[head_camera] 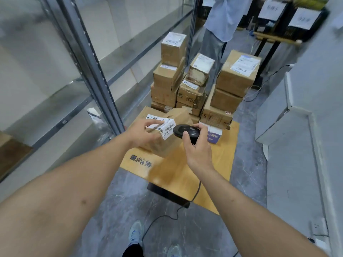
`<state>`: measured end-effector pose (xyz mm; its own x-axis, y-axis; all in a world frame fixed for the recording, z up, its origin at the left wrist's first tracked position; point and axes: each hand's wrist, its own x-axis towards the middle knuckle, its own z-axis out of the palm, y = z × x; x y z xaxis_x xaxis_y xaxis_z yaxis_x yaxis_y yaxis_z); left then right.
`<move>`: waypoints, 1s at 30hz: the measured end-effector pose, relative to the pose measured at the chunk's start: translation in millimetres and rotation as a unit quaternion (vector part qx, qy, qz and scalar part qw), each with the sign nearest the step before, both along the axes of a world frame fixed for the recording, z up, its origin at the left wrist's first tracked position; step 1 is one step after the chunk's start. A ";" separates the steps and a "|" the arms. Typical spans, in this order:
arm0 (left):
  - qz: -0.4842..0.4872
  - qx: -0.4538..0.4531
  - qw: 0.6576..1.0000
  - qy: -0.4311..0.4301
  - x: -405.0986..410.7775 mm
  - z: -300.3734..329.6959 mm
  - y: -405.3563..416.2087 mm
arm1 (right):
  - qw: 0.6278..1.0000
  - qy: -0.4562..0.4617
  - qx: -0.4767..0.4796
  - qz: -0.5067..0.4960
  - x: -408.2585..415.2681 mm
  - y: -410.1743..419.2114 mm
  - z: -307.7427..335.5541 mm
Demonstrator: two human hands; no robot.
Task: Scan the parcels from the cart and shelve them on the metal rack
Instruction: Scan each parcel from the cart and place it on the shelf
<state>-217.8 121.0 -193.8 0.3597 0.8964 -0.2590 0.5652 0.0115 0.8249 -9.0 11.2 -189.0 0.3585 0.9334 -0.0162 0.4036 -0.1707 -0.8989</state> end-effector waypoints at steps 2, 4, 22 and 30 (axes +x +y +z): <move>-0.005 0.009 1.000 0.012 -16.3 18.4 -5.8 | 0.999 -0.016 0.020 0.035 -5.2 -1.5 14.4; 0.004 0.013 1.000 0.025 -35.2 30.7 -10.9 | 0.996 -0.028 0.040 0.069 -12.9 -2.8 27.2; 0.154 0.059 0.986 0.011 -221.1 69.9 -42.0 | 0.962 -0.070 0.112 0.239 -159.0 14.6 87.6; 0.191 0.037 0.981 0.028 -303.6 70.9 -48.6 | 0.956 -0.065 0.110 0.265 -238.6 30.2 87.3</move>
<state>-521.4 72.4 -123.0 -0.0185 0.9799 -0.1988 0.5753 0.1730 0.7994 -247.6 41.4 -101.7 -0.1802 0.9602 0.2135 0.4919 0.2759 -0.8258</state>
